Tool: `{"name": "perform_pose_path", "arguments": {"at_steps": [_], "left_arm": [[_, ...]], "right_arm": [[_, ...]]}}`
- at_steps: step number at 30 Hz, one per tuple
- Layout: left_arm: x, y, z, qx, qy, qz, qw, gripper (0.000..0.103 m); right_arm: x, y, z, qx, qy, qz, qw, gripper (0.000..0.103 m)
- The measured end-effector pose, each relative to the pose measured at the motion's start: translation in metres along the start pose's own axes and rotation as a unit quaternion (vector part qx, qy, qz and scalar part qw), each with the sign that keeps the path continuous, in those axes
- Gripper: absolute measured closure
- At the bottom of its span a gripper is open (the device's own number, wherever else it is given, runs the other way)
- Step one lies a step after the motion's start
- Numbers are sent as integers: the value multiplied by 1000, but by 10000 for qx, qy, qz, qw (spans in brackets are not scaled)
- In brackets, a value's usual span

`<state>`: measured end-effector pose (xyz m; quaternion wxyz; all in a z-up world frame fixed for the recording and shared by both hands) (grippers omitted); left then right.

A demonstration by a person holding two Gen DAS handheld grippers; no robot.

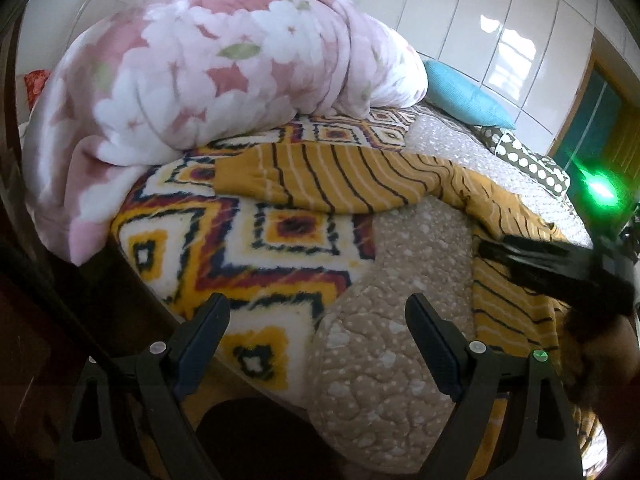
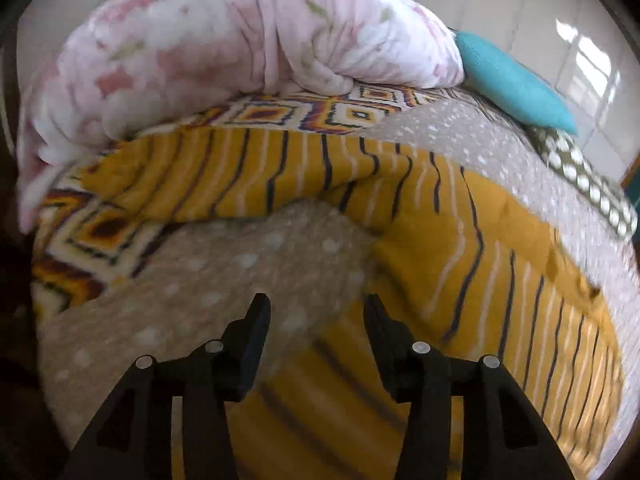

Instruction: Fold small clothes

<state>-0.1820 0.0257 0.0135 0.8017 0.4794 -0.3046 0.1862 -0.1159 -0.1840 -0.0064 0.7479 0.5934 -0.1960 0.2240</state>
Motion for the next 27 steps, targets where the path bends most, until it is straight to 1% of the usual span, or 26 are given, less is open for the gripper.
{"name": "perform_pose_path", "arguments": {"at_steps": [2,4,5,8,10,12,16,18,19,20,21,23,26,27], "left_arm": [[3,-3,-3,-50,99,-28,9999,14],[9,-9,-12,-135,305,-47,9994,14],[14,-13,-17,-193,433,-40,9989,14],[31,-33,-38,-304,822,-2,9962,14],[43,-51,-55,-434,1194,-61,9919,14],[53,-69,-65,-543,1398,-129,9886,14],[75,-96,-80,-353,1505,-104,9879,15],[86,-109,-82,-145,1463,-111,9891,32],[89,-116,-84,13,1435,-218,9894,65],[93,-124,-85,148,1423,-393,9889,96],[95,-129,-85,180,1458,-541,9877,95],[106,-123,-79,274,1403,-427,9888,95],[137,-100,-43,520,674,-81,9963,95],[148,-91,-25,524,421,40,9977,95]], "right_arm": [[-13,18,11,121,-303,21,9995,43],[-33,39,29,251,-682,26,9974,39],[-44,49,36,268,-833,11,9962,38],[-76,70,64,75,-1222,-75,9924,38],[-95,83,84,-125,-1419,-79,9898,38],[-109,94,99,-267,-1621,-57,9864,38],[-128,110,124,-375,-2062,-6,9778,38],[-134,116,130,-446,-2138,18,9758,38],[-136,118,132,-494,-2167,33,9750,38],[-138,119,133,-534,-2193,40,9742,38],[-141,119,136,-587,-2241,25,9728,38],[-145,117,140,-605,-2348,-6,9702,38],[-151,121,149,-526,-2580,39,9647,38],[-153,124,152,-519,-2624,81,9635,38]]}}
Point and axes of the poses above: each gripper's, at about its wrist camera, not at the fingertips, and y roughly against the way its jaws point, z to its right, x to its top, the point moved 7 cm from there along -y, roughly the way its jaws point, and after that the axes turned 12 degrees about -x, right-handed, at the moved point
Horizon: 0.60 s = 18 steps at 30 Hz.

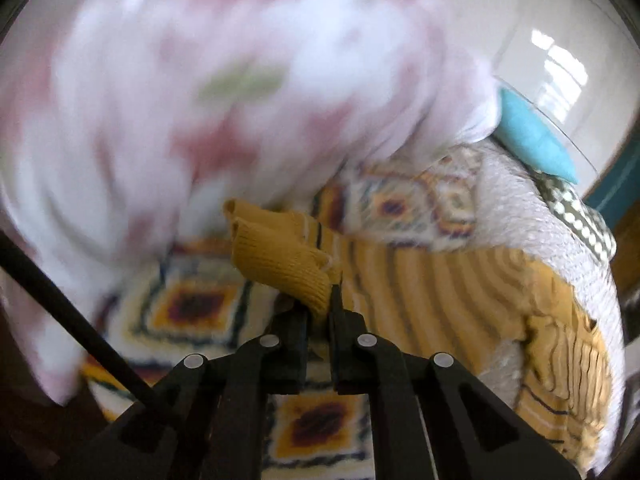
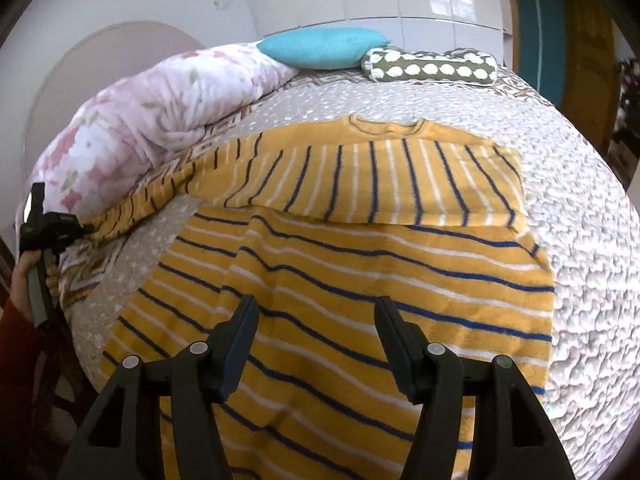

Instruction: Fold small clothes

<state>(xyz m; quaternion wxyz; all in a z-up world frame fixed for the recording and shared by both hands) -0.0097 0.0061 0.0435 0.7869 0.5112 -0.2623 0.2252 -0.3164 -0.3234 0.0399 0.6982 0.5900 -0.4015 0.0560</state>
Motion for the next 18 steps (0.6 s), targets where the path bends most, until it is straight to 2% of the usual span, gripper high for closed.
{"name": "perform_pose_path", "arguments": {"at_steps": [4,7,9,14,18], "left_arm": [[34,31,83,-556,-643,284,9960,95],[42,49,166,-1244,-1117,289,9855,95],[36,53,231,-1727,-1446,182,9741,95],[-13,47,360,-2642,-1903,-357,9448,95],[-80,14,437,-2883,-2297,-873,9255,95]], "right_arm": [[-3,6,16,55,-184,96,9998,38],[-9,12,30,123,-399,145,9990,38],[-14,18,43,128,-526,220,9983,38],[-24,35,84,-42,-840,415,9956,38],[-40,41,130,-133,-1367,422,9896,38]]}}
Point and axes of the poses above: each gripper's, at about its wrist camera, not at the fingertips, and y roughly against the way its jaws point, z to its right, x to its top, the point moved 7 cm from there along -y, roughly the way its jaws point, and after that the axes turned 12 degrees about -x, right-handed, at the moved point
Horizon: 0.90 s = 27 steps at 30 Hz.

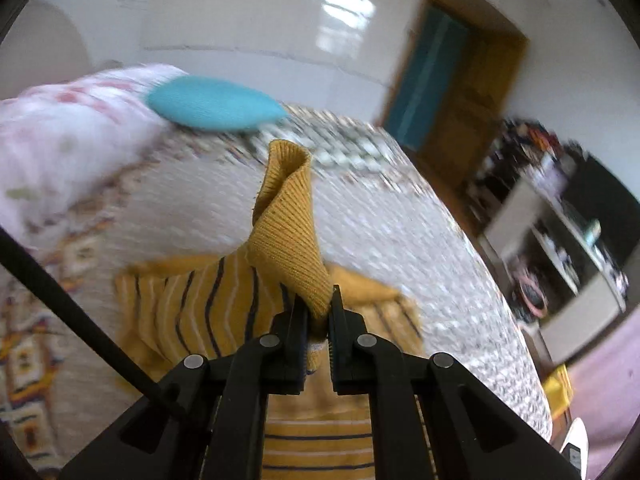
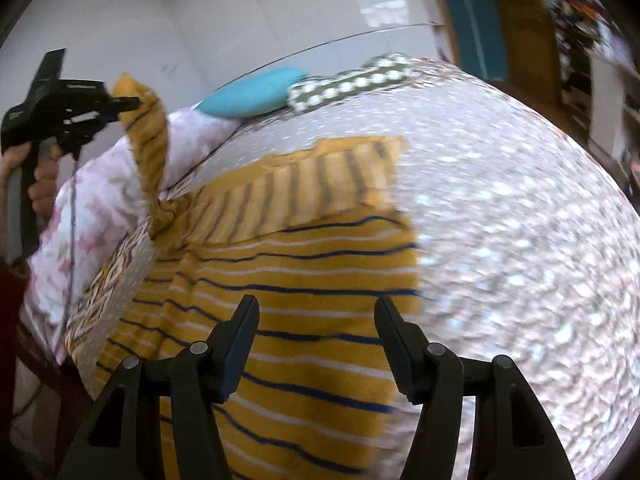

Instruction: Fold small clothes

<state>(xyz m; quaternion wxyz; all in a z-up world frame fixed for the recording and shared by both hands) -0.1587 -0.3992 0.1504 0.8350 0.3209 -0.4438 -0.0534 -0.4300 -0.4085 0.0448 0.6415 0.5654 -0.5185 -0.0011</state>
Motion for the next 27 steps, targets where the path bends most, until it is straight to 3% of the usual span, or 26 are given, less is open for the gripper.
{"name": "perform_pose_path", "arguments": {"at_steps": [5,7,9,11,13,15,19,21,23,27], "left_arm": [[-55,-88,28,-146,-89,-941,9954,94],[-73,-103,37,-382,32,-1217,9918,93],[-86,-98,41,-652,123,-1249,9899,76],[-87,-82,48,-760,44,-1107,9909,42],[-85,-61,52,-698,-179,-855,9937,37],[-88,-36,54,-484,-541,-748,9946,34],[-102,11,32,573,-1270,-495,9890,32],[-117,34,13,926,-1368,-503,9850,32],[-134,62,-14,1216,-1187,-509,9841,32],[-164,115,-68,1502,-280,-321,9877,32]], "right_arm": [[-8,1,40,-115,-360,-48,9993,38],[-13,1,53,-168,-425,-61,9989,38],[-18,1,63,-217,-500,-80,9985,38],[-21,0,70,-230,-576,-105,9980,38],[-24,-3,76,-230,-671,-154,9974,38],[-23,-3,74,-183,-708,-142,9972,38],[-5,-2,59,-53,-575,-24,9983,38],[10,-3,47,158,-557,25,9983,38],[32,-11,32,345,-539,67,9979,38],[78,-45,-8,587,-500,24,9970,38]]}}
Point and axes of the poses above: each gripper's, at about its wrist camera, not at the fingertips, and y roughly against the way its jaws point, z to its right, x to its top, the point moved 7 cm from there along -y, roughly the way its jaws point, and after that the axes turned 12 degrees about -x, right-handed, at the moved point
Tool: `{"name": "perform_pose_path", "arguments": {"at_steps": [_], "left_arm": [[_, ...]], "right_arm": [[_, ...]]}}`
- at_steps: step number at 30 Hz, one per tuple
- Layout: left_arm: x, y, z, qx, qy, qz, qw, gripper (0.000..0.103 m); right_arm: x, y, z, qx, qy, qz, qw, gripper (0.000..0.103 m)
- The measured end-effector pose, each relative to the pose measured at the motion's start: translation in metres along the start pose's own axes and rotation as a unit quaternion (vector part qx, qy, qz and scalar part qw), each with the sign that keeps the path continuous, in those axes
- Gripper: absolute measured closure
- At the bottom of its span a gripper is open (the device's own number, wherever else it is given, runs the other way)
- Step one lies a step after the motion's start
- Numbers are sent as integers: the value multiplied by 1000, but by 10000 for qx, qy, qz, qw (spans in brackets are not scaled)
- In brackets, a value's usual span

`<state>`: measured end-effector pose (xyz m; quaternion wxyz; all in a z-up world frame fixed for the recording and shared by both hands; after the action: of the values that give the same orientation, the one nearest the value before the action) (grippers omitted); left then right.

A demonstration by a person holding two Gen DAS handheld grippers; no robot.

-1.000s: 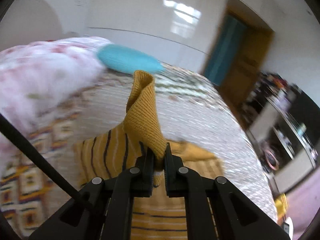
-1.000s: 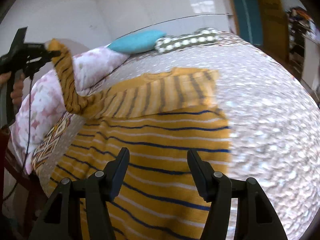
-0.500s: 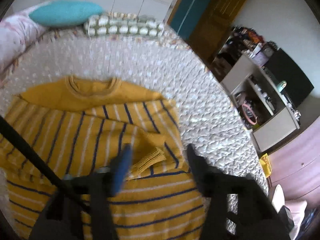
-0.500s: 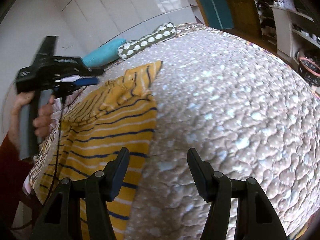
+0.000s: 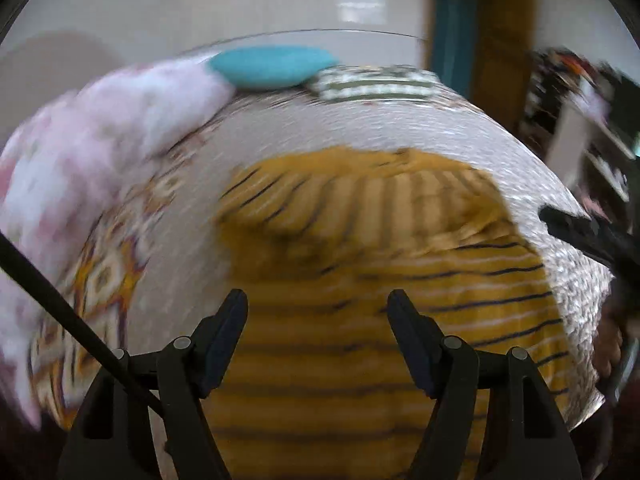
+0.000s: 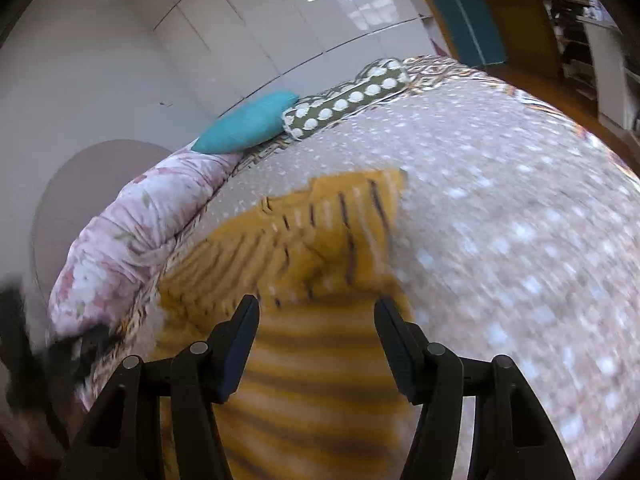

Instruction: Fold small clothes

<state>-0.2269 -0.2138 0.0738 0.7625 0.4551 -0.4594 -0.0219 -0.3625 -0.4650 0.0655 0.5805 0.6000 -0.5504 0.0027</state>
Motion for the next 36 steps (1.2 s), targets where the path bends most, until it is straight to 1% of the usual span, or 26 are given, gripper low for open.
{"name": "perform_pose_path", "arguments": {"at_steps": [2,3,4,5,6,7,8,9,10,11,12,13,15,16,17,18,19,20,21,23,24,25,28,30,32,36], "left_arm": [[-17,12,-24,26,403,42,9992,32],[-25,17,-37,44,586,57,9983,32],[-30,20,-46,62,698,72,9975,32],[-36,23,-56,97,810,89,9966,32],[-42,26,-67,165,909,93,9957,32],[-46,26,-74,218,969,83,9950,32],[-50,27,-82,270,1052,60,9941,32],[-53,24,-87,297,1128,41,9932,32],[-57,23,-94,301,1234,32,9919,32],[-59,22,-99,283,1299,31,9911,32],[-59,19,-100,252,1361,25,9904,32],[-61,16,-103,211,1419,15,9897,32],[-62,7,-101,133,1498,-35,9886,32],[-63,4,-100,95,1514,-58,9884,32],[-65,2,-97,57,1511,-84,9885,32],[-67,0,-95,23,1491,-120,9887,32],[-67,-3,-92,8,1468,-162,9890,32],[-69,-6,-90,6,1438,-221,9894,32],[-69,-8,-89,9,1420,-264,9895,32],[-70,-12,-86,-1,1394,-328,9897,32],[-71,-15,-85,-17,1383,-347,9898,32],[-73,-18,-84,-32,1384,-379,9896,32],[-80,-30,-81,-68,1425,-565,9882,32],[-84,-37,-77,67,1378,-662,9882,32],[-84,-37,-73,213,1285,-682,9891,32],[-80,-30,-62,69,1404,-601,9882,32]], "right_arm": [[11,-26,-10,44,-21,-206,9998,38],[15,-46,-16,7,-33,-385,9993,38],[16,-61,-19,-92,-5,-552,9984,38],[15,-78,-20,-288,41,-704,9971,38],[14,-93,-20,-593,89,-857,9945,38],[10,-105,-19,-794,100,-1000,9918,57],[8,-111,-20,-798,91,-1082,9909,82],[6,-115,-23,-723,105,-1174,9904,90],[6,-114,-27,-581,119,-1174,9913,92],[9,-111,-29,-574,154,-1061,9926,92],[15,-104,-30,-637,240,-858,9940,93],[19,-101,-29,-723,267,-764,9941,93],[26,-98,-22,-1123,373,-593,9912,93],[29,-98,-17,-1494,558,-489,9860,91],[29,-99,-11,-1851,719,-457,9790,86],[28,-98,-4,-1967,730,-516,9764,82],[25,-95,0,-1887,649,-576,9782,76],[22,-90,4,-1766,550,-606,9809,73],[19,-81,6,-1638,488,-593,9835,71],[7,-61,8,-1476,528,-498,9864,57],[-2,-49,11,-1411,530,-443,9876,55],[-9,-40,14,-1357,510,-416,9886,53],[-30,-17,22,-1240,399,-444,9905,53],[-47,-3,33,-1215,311,-438,9911,53],[-60,13,43,-1222,163,-355,9917,53],[-74,30,54,-1108,-101,-238,9935,52]]}}
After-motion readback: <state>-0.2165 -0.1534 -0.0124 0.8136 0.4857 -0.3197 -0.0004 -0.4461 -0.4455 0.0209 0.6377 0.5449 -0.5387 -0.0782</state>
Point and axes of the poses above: each gripper's, at about its wrist camera, not at the fingertips, and y roughly against the way its jaws point, z to its right, x to its top, the point moved 7 cm from there along -y, roughly the way its jaws point, and after that the axes turned 12 degrees about -x, right-handed, at the moved point
